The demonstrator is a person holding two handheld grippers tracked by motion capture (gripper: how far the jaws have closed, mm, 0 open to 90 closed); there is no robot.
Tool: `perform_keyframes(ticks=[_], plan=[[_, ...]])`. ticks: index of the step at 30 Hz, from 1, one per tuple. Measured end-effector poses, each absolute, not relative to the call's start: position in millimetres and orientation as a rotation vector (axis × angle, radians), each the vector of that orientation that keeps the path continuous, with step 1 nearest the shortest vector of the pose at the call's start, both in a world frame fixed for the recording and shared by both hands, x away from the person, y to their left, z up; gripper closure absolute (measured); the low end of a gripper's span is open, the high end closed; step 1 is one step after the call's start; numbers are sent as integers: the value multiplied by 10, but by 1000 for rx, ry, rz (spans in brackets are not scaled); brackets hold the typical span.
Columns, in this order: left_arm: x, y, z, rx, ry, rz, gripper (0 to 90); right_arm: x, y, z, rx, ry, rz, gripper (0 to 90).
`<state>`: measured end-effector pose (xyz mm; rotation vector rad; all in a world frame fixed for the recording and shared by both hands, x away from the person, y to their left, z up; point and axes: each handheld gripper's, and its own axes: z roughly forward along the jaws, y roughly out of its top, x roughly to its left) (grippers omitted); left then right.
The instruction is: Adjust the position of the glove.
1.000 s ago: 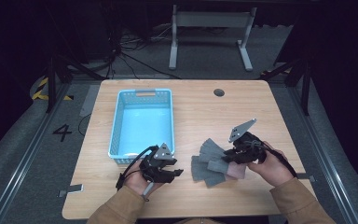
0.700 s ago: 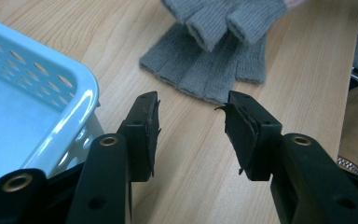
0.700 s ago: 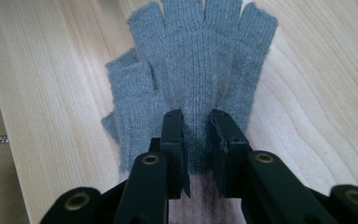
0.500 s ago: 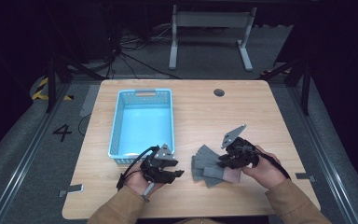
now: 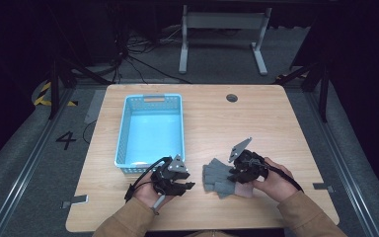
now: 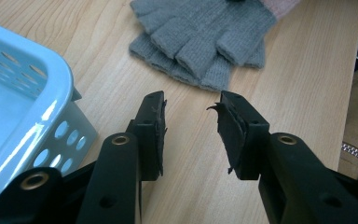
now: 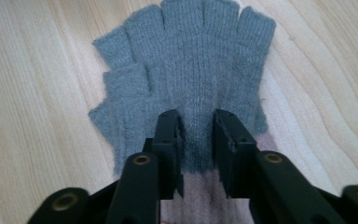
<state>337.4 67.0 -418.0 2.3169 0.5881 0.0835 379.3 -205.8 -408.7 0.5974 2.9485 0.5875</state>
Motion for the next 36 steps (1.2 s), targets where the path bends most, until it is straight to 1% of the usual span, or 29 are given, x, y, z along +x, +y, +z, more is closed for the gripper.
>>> perform_keyframes(ticks=[2, 4, 9, 12, 14, 19, 21, 23, 30, 36], plan=[[3370, 671, -4177, 2316, 590, 79, 621, 3781, -2068, -4070, 597, 2939, 595, 688], [3379, 669, -4172, 2309, 593, 69, 623, 3770, -2091, -4033, 599, 2920, 613, 648], [3378, 652, -4174, 2301, 627, 74, 679, 3742, -2207, -3930, 642, 2876, 669, 648], [3378, 638, -4168, 2293, 623, 63, 693, 3725, -2307, -3885, 679, 2840, 692, 651], [3384, 626, -4166, 2300, 613, 58, 689, 3707, -2397, -3862, 705, 2810, 717, 650], [3374, 572, -4198, 2320, 613, 96, 628, 3666, -2626, -3844, 787, 2736, 771, 649], [3378, 551, -4209, 2333, 613, 93, 628, 3660, -2651, -3845, 800, 2727, 773, 647], [3381, 536, -4217, 2336, 612, 94, 629, 3646, -2733, -3865, 813, 2707, 780, 626], [3395, 520, -4239, 2334, 621, 81, 652, 3661, -2908, -3943, 871, 2696, 774, 613], [3406, 497, -4276, 2355, 603, 71, 672, 3666, -2999, -4019, 894, 2723, 739, 625]])
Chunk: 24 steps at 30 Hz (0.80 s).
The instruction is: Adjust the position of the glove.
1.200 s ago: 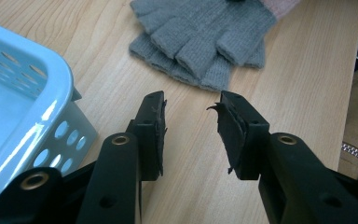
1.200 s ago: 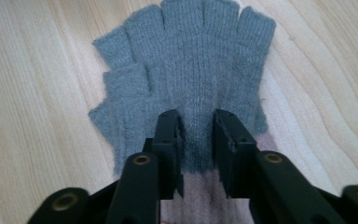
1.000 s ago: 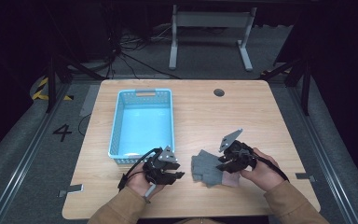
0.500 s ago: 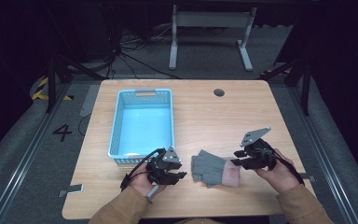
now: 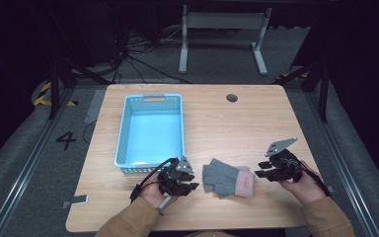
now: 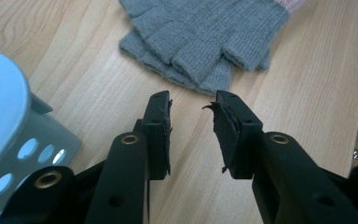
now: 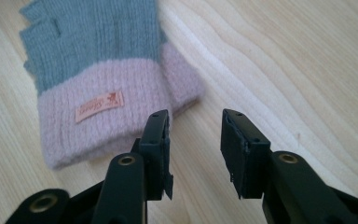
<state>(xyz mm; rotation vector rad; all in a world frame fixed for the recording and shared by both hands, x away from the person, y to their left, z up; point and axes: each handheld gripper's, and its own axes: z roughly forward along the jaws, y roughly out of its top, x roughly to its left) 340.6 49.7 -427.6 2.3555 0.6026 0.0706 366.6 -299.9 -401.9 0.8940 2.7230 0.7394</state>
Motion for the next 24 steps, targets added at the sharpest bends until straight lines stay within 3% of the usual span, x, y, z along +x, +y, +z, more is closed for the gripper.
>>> perform_keyframes(ticks=[17, 24], plan=[[3502, 419, -4353, 2350, 608, -38, 691, 3602, -2970, -4154, 871, 2781, 701, 630], [3507, 351, -4396, 2380, 556, 10, 642, 3611, -2925, -4196, 862, 2793, 693, 634]])
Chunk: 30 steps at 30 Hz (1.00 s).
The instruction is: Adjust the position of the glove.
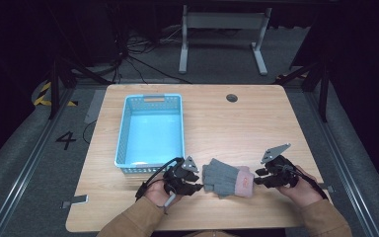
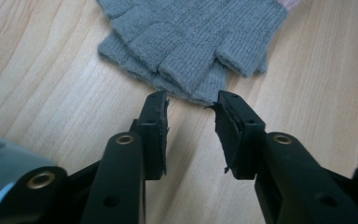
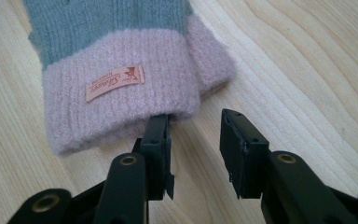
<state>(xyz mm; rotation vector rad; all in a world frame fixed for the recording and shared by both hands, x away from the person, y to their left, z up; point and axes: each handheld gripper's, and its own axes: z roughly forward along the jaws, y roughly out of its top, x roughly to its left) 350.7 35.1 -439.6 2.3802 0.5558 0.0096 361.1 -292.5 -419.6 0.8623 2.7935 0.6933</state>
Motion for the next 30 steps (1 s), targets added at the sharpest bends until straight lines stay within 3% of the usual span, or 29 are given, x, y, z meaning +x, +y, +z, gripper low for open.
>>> perform_keyframes(ticks=[13, 30], plan=[[3604, 151, -4448, 2450, 586, -62, 723, 3613, -2917, -4211, 858, 2799, 690, 642], [3600, 78, -4433, 2462, 596, -41, 768, 3600, -2883, -4224, 849, 2804, 677, 659]])
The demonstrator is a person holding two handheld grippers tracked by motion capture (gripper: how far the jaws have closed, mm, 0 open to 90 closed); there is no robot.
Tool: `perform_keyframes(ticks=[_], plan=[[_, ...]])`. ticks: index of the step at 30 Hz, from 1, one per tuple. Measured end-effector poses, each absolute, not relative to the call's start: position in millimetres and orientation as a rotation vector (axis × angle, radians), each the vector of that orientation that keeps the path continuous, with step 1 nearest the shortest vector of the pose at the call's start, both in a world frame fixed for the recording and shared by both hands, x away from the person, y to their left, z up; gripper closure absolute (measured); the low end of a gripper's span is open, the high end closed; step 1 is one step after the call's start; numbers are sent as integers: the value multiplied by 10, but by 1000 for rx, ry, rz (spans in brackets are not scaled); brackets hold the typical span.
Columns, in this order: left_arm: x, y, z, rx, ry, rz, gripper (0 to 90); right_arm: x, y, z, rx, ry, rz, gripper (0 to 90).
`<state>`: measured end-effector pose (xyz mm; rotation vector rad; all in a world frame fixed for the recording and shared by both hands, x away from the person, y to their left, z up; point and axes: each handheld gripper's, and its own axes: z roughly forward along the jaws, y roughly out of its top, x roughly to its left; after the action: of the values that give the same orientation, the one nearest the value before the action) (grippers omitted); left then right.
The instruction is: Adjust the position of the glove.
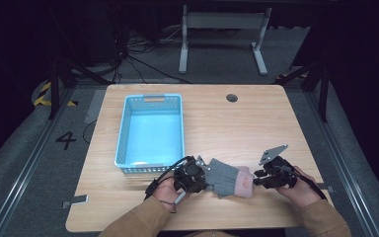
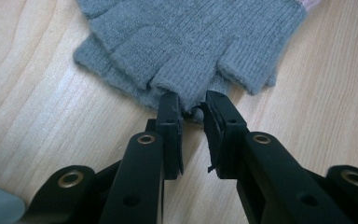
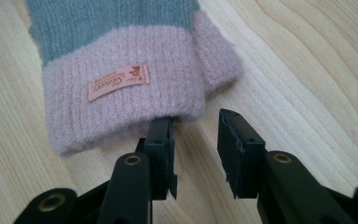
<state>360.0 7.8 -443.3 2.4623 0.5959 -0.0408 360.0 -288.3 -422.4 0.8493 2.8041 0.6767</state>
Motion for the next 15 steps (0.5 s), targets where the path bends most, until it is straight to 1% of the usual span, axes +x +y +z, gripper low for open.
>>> perform_keyframes(ticks=[3, 5, 7, 9, 11, 15], plan=[[3607, 57, -4443, 2463, 598, -31, 791, 3599, -2880, -4220, 842, 2803, 678, 667], [3613, 48, -4438, 2478, 585, -22, 840, 3592, -2869, -4215, 827, 2804, 679, 693], [3604, 46, -4426, 2481, 585, 3, 873, 3573, -2855, -4194, 806, 2807, 692, 767], [3593, 51, -4406, 2484, 585, 12, 884, 3554, -2838, -4163, 798, 2801, 688, 835], [3574, 51, -4375, 2479, 578, 35, 888, 3540, -2835, -4126, 787, 2794, 695, 854], [3523, 80, -4289, 2456, 557, 56, 890, 3527, -2850, -4061, 801, 2782, 706, 864]])
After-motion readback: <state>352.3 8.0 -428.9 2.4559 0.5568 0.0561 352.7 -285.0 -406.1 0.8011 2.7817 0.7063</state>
